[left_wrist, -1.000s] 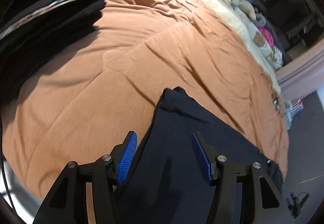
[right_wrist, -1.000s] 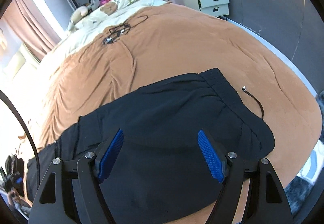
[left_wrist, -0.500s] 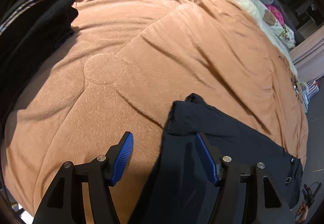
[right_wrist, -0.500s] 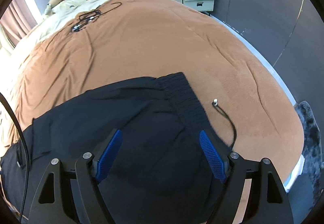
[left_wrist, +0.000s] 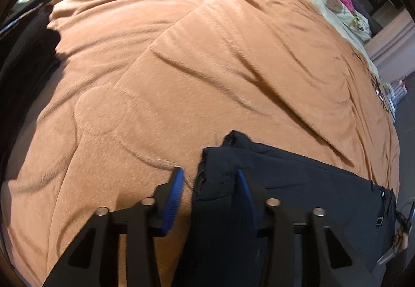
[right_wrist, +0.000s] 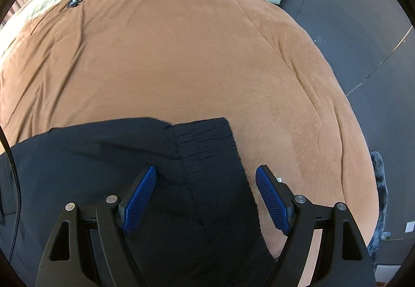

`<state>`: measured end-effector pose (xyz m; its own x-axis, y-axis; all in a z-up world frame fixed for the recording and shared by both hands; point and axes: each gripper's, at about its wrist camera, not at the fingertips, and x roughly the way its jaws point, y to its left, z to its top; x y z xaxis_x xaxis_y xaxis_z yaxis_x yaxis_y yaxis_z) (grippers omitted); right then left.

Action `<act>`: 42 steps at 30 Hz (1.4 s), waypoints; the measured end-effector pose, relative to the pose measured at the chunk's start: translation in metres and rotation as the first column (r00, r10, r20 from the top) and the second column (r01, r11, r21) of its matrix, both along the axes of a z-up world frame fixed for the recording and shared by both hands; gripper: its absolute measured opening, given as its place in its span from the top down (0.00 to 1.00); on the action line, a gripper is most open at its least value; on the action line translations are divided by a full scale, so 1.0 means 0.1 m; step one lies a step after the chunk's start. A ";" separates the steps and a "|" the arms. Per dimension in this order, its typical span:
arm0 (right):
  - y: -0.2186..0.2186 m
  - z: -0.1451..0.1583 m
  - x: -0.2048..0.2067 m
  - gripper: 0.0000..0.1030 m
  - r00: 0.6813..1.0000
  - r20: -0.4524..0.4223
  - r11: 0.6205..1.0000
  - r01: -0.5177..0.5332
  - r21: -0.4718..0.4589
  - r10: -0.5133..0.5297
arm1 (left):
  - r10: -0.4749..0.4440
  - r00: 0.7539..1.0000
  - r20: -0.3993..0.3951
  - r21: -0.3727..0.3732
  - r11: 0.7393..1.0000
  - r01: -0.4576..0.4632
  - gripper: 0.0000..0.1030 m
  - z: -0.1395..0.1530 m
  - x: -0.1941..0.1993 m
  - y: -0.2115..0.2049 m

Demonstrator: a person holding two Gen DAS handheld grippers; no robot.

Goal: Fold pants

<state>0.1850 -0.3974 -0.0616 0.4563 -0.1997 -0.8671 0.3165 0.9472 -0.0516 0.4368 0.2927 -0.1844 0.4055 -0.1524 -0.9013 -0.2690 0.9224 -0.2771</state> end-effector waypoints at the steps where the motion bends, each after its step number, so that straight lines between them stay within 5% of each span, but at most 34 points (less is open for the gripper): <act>1: 0.01 -0.04 0.03 0.24 1.000 -0.002 1.000 -0.009 0.012 0.009 | -0.010 1.000 0.002 0.006 1.000 0.010 0.64 0.01 0.01 -0.02; 11: 0.08 -0.13 0.14 0.59 0.997 -0.005 0.996 -0.075 -0.042 0.075 | -0.056 0.998 0.007 0.045 0.997 0.056 0.65 0.07 0.14 -0.16; 12: 0.12 -0.12 0.13 0.61 0.997 -0.007 0.995 -0.078 -0.064 0.078 | -0.061 0.998 0.010 0.052 0.997 0.060 0.68 0.07 0.15 -0.18; 14: 0.13 -0.09 0.13 0.66 0.997 -0.010 0.993 -0.082 -0.090 0.081 | -0.066 0.998 0.009 0.074 0.995 0.065 0.89 0.09 0.17 -0.20; 23: 0.10 -0.04 0.17 0.67 0.999 0.015 0.991 -0.026 -0.132 0.028 | -0.067 0.995 0.079 0.109 0.992 0.058 0.97 0.30 0.21 -0.28; 28: 0.03 -0.09 0.18 0.63 1.000 0.015 0.995 -0.001 -0.098 0.003 | -0.037 0.999 0.036 0.110 0.993 0.033 0.96 0.14 0.29 -0.29; 33: 0.04 0.03 0.10 0.46 0.999 0.032 0.996 0.018 -0.086 -0.015 | 0.005 1.000 0.014 0.101 0.995 -0.006 0.82 0.12 0.29 -0.24; 35: 0.08 0.15 0.00 0.35 0.997 0.071 0.997 0.008 -0.078 -0.003 | 0.018 1.000 0.022 0.091 0.996 -0.020 0.60 0.18 0.24 -0.21; 37: 0.12 0.27 -0.10 0.30 0.994 0.112 0.997 0.006 -0.071 0.002 | 0.023 0.999 0.046 0.092 0.995 -0.028 0.49 0.27 0.15 -0.19; 42: 0.30 0.44 -0.37 0.30 0.985 0.171 0.999 -0.019 -0.027 0.023 | 0.019 0.998 0.065 0.052 0.998 -0.023 0.48 0.43 -0.14 -0.15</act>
<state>0.1479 -0.3674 -0.0173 0.6019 -0.2093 -0.7707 0.3030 0.9527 -0.0222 0.4231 0.2774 -0.1419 0.4660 -0.0968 -0.8795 -0.2714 0.9304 -0.2462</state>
